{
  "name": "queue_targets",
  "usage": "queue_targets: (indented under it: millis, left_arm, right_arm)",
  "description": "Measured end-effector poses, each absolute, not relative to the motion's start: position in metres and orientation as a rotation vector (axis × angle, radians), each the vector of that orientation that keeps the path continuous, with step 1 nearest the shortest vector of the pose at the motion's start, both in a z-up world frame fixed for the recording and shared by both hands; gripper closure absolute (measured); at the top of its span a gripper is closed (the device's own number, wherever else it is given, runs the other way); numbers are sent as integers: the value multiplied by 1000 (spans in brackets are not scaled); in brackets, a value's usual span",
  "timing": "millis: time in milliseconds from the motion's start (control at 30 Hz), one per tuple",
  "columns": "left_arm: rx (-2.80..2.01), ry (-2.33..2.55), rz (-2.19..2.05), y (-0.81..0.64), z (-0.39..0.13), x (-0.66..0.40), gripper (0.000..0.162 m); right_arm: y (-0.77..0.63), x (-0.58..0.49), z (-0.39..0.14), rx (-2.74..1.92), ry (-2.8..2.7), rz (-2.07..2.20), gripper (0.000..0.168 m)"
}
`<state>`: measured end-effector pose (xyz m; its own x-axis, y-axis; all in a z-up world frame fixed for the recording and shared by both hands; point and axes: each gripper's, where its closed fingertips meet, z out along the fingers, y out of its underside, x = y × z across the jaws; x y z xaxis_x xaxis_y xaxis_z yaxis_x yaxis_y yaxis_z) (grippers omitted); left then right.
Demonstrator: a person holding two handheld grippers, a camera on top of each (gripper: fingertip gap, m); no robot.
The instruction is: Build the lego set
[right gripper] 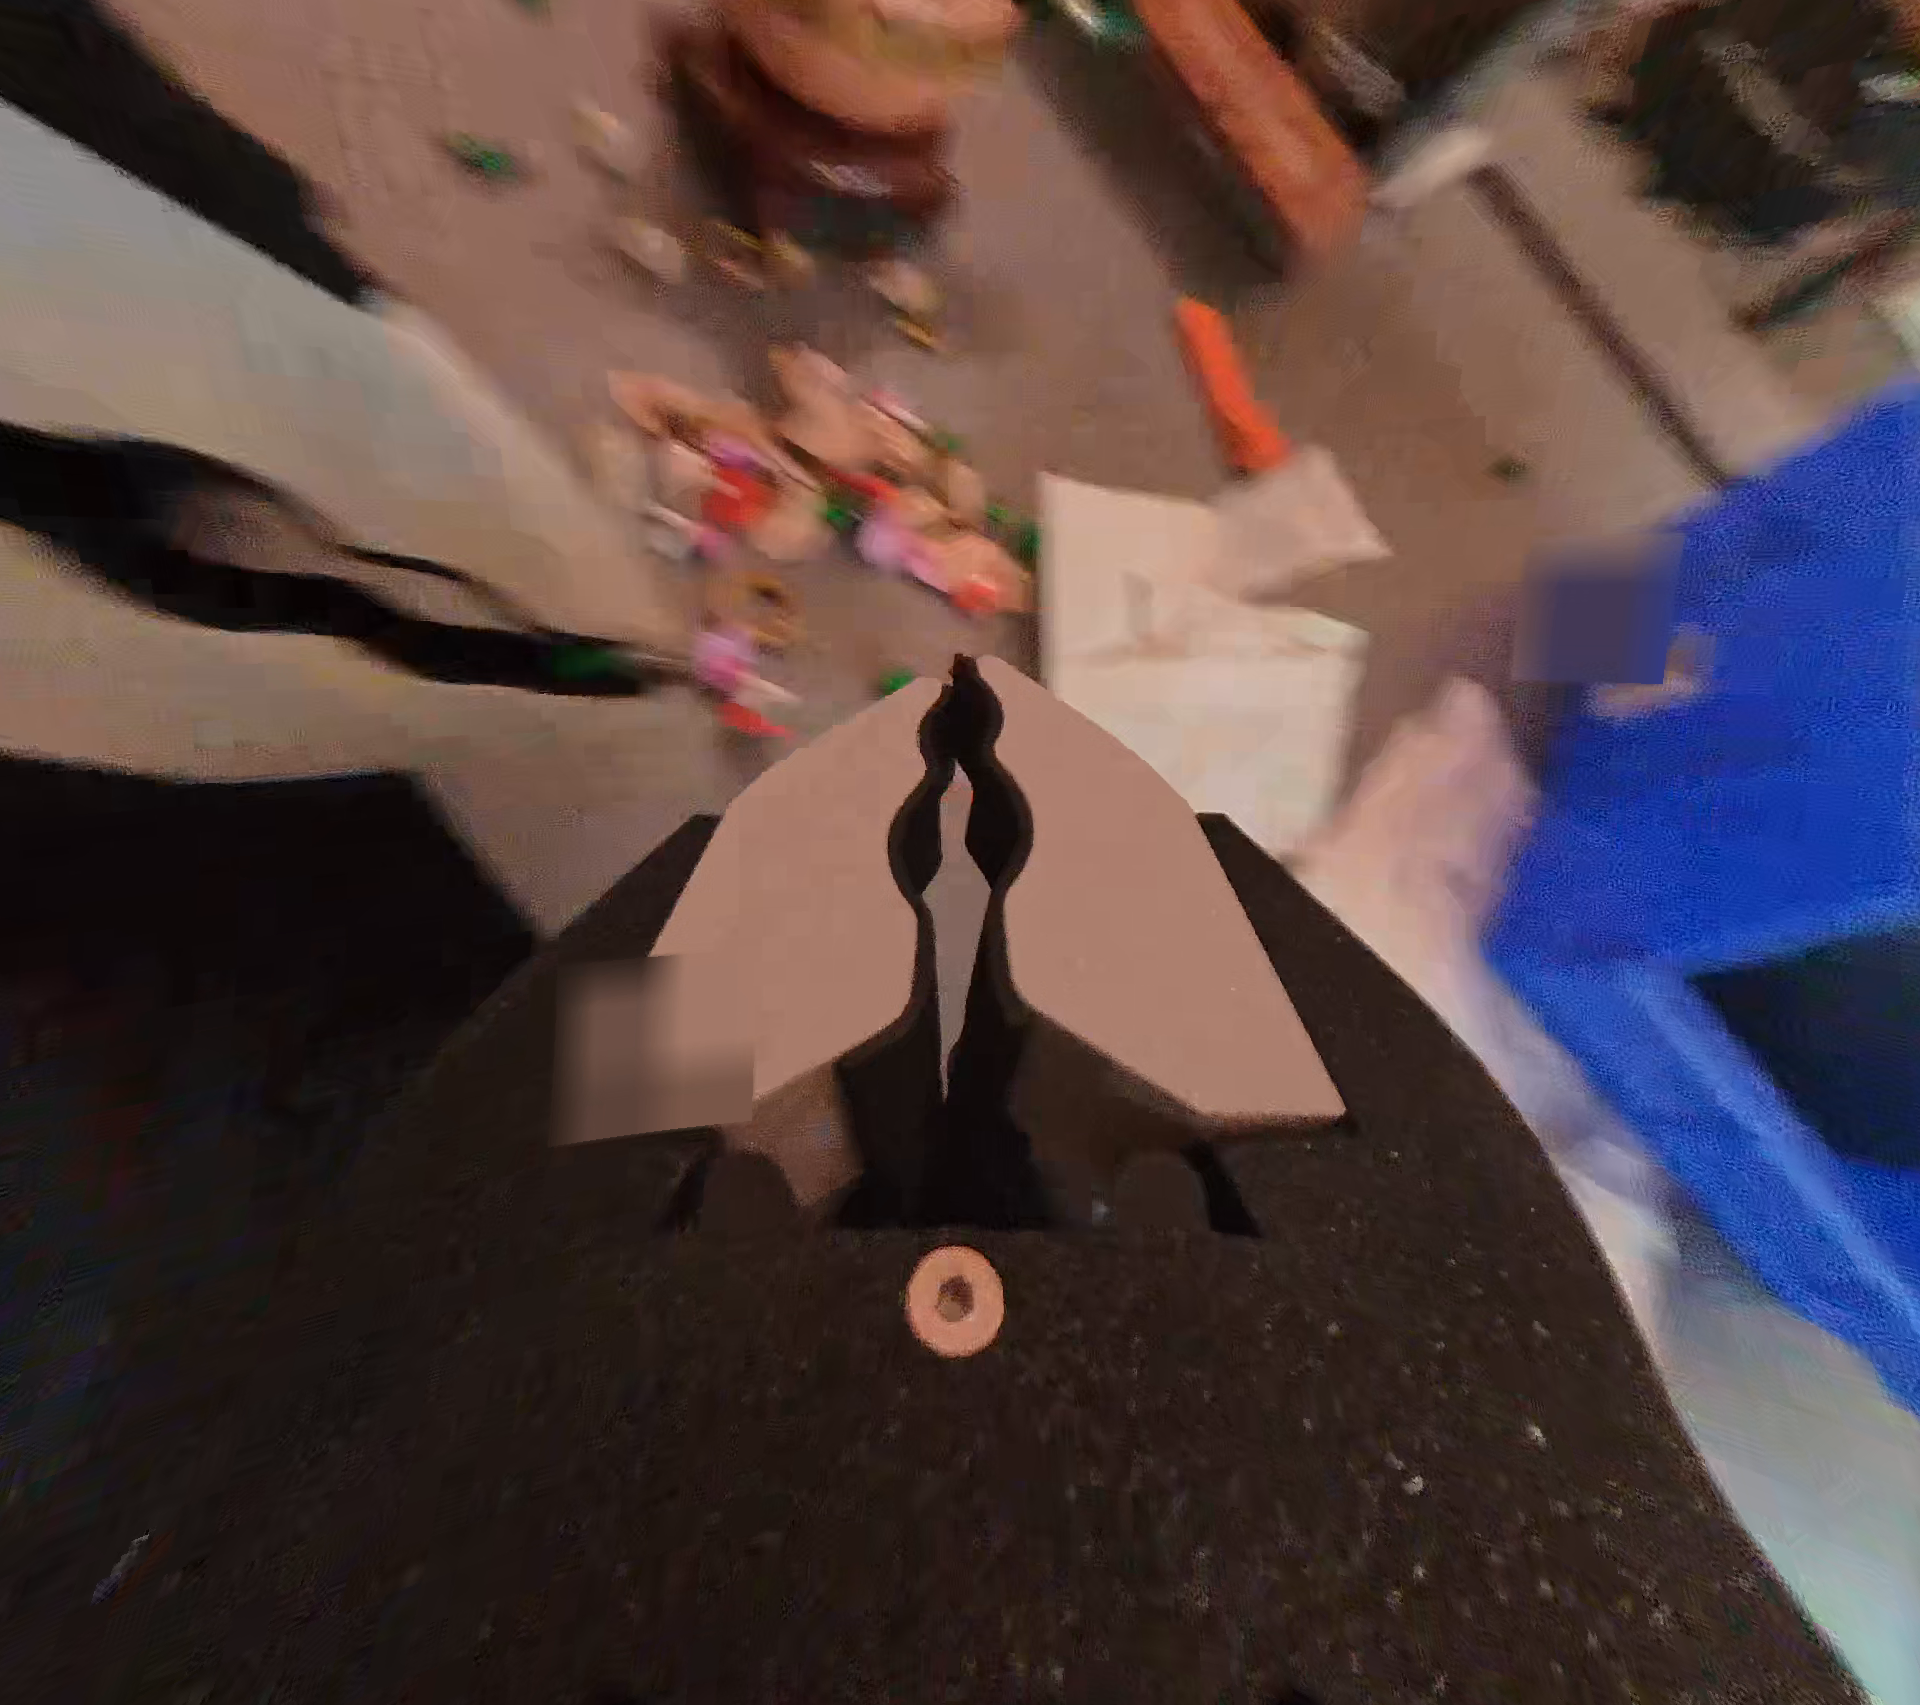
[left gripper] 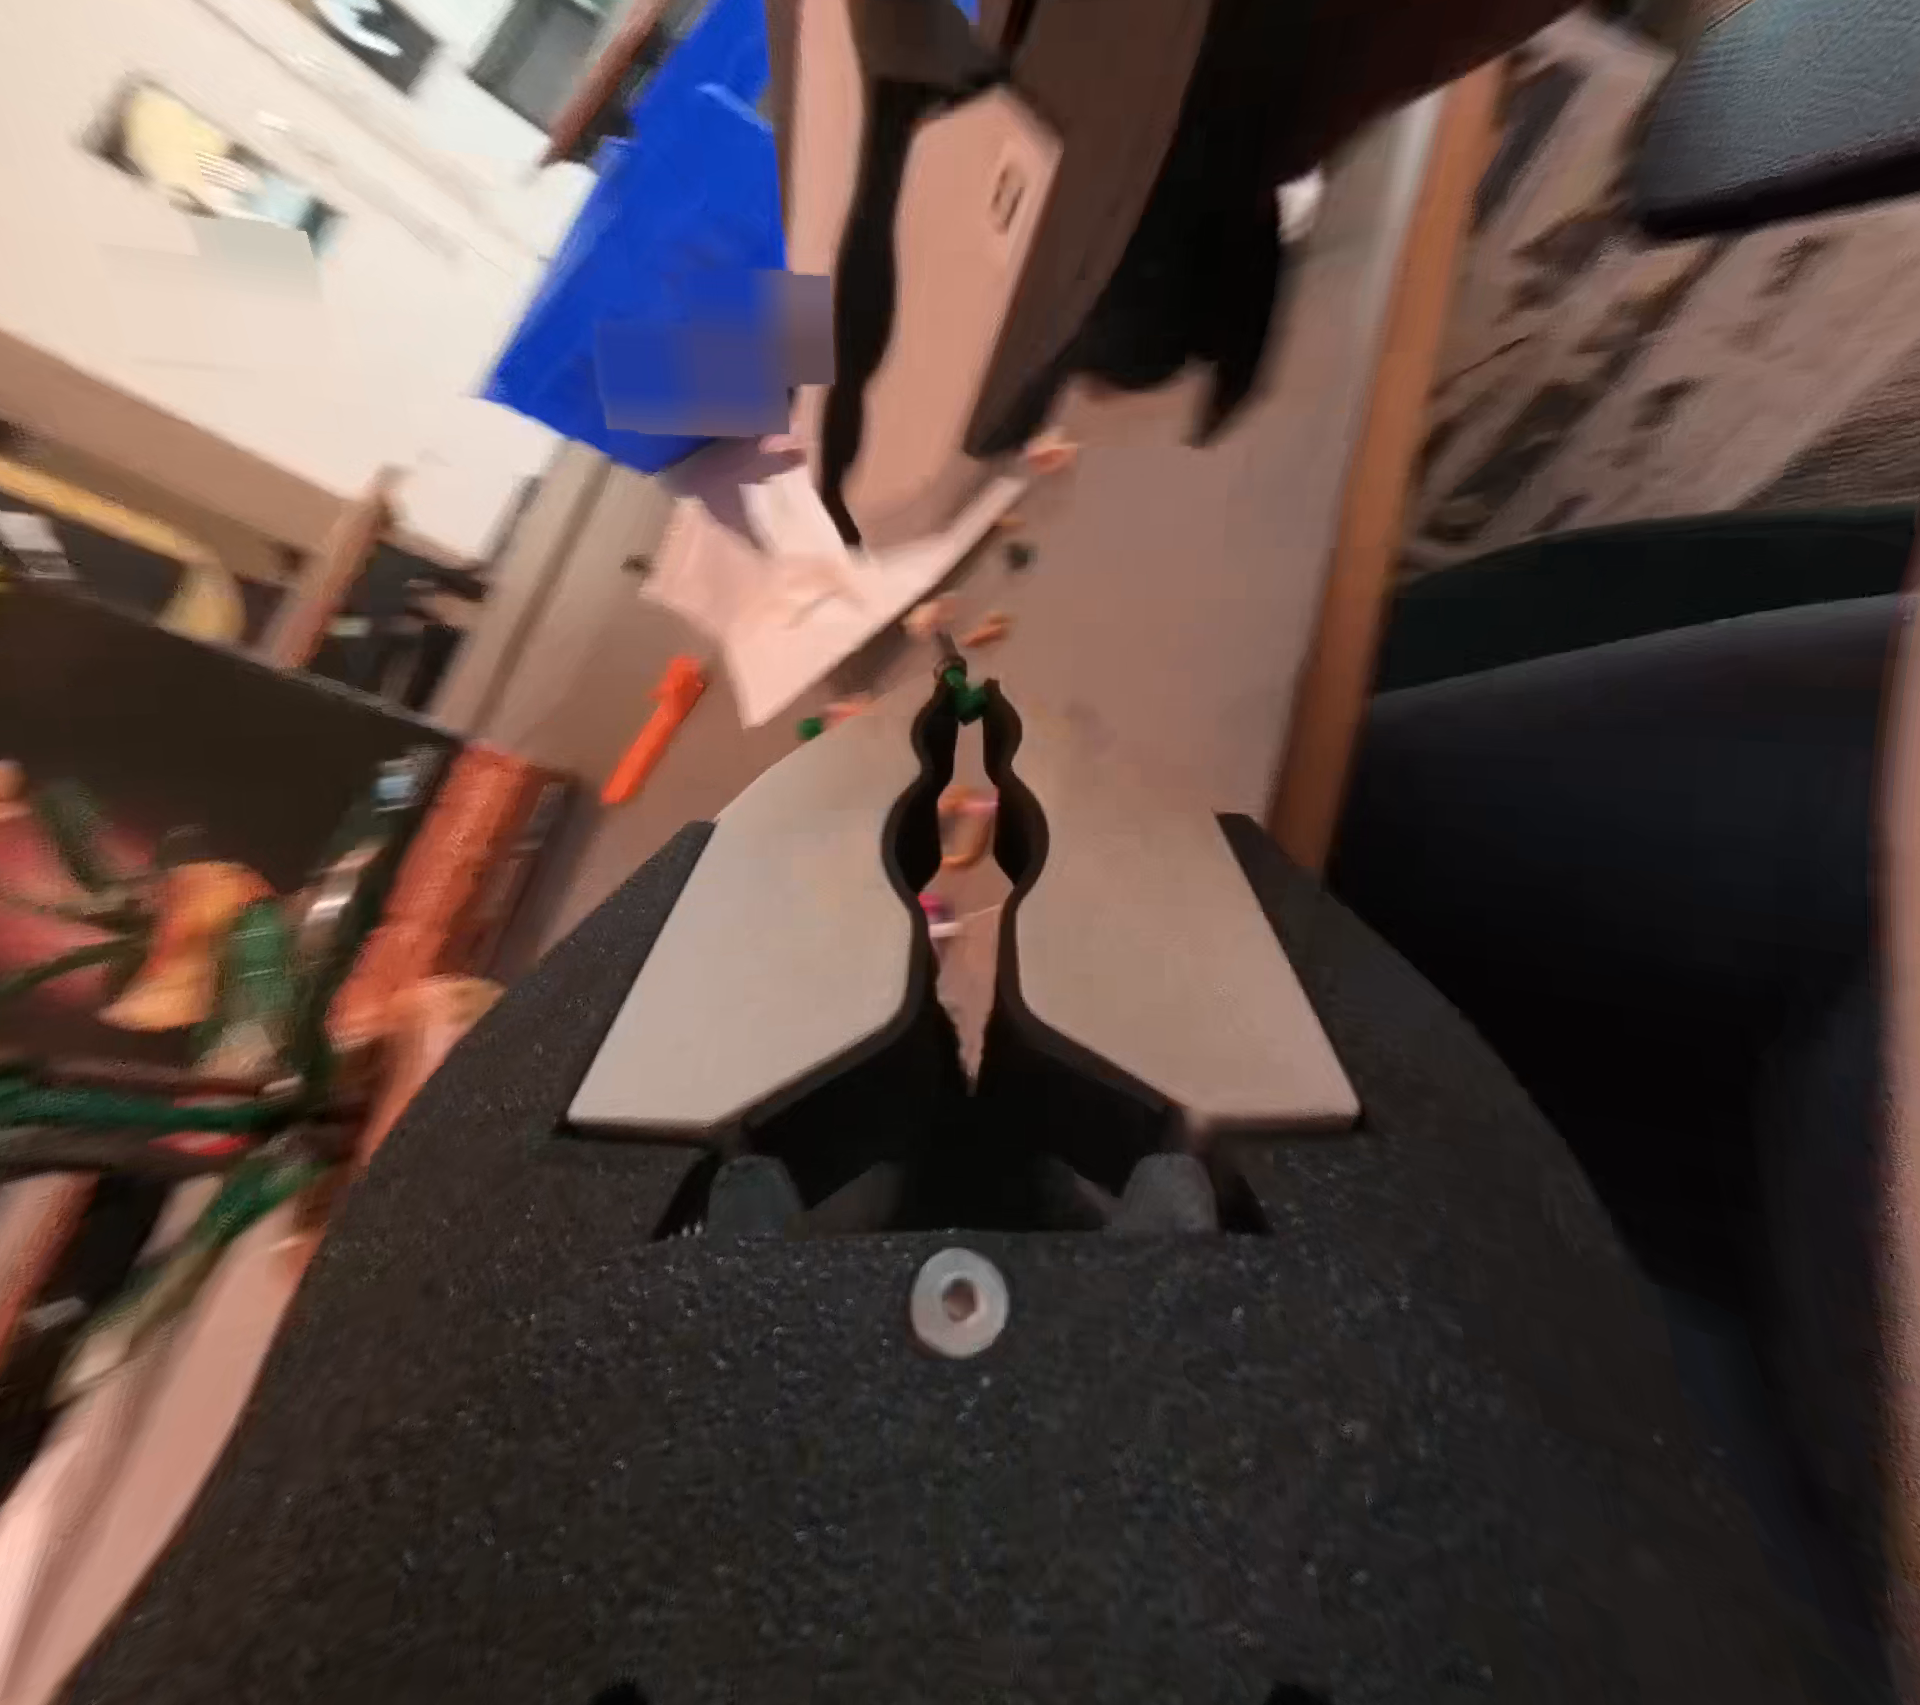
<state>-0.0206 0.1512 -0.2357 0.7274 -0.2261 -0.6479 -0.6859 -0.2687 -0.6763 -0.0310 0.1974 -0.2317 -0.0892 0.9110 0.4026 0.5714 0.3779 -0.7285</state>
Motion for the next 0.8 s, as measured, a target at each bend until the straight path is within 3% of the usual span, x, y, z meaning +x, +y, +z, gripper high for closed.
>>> queue_targets:
  millis: [33, 100, 200, 267, 333, 500, 800]
  left_arm:
    - [-1842, 698, 498, 151, -238, -19, 157]
    - [-1823, 673, 594, 152, -233, -34, 158]
    - [-1802, 654, 588, 154, -228, -34, 157]
    - [-1783, 651, 606, 155, -225, -35, 157]
    - [-1782, 647, 612, 154, -225, -36, 157]
    - [-1785, 637, 605, 154, -227, -35, 157]
    - [-1780, 673, 590, 154, -230, -29, 157]
  right_arm:
    - [217, -26, -238, -1329, -1763, 426, 168]
    - [200, -31, -224, -1435, -1690, 855, 168]
    - [190, -30, -224, -1377, -1788, 874, 168]
    - [162, -30, -219, -1462, -1823, 1261, 168]
    - [153, -26, -209, -1483, -1796, 1510, 157]
    - [144, -24, -223, -1529, -1868, 1570, 149]
    - [141, -22, -226, -1452, -1929, 1530, 159]
